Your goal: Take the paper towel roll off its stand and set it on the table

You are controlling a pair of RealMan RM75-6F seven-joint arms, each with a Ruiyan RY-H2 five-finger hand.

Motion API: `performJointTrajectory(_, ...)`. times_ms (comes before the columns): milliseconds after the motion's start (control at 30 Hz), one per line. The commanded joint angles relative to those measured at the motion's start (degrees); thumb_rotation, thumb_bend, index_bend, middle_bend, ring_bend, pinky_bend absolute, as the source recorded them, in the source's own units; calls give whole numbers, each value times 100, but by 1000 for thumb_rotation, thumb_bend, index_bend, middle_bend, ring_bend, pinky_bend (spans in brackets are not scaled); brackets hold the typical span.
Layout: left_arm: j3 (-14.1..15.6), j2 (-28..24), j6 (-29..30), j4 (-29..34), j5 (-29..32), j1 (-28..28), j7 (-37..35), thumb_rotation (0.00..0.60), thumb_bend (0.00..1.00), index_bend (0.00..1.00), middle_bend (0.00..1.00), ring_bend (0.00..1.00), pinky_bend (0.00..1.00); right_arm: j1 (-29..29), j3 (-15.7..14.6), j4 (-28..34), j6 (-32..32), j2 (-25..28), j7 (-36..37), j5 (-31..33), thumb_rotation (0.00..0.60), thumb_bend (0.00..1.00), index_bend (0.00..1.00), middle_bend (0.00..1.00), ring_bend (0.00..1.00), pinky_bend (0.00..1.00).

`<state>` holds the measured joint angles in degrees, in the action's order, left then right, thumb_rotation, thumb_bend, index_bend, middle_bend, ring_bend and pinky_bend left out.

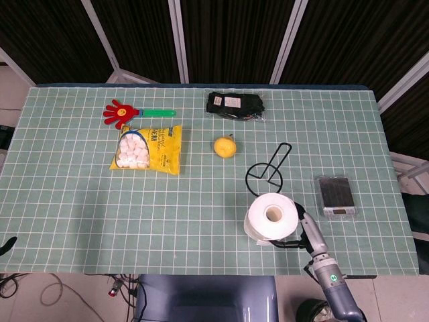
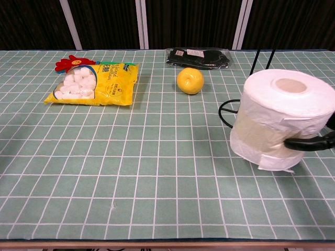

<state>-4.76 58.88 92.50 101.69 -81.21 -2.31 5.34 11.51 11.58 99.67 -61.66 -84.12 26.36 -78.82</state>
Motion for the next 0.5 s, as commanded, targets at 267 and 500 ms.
performJointTrajectory(267, -5, 0, -9, -3, 16, 5, 8, 600, 116, 145, 0, 0, 0, 459, 126, -550, 273, -654, -377, 665, 600, 0, 341, 258, 192, 0)
performJointTrajectory(500, 7, 11, -20, 0, 0, 13, 44, 600, 116, 145, 0, 0, 0, 516, 6, -577, 325, -665, -475, 669, 600, 0, 274, 188, 102, 0)
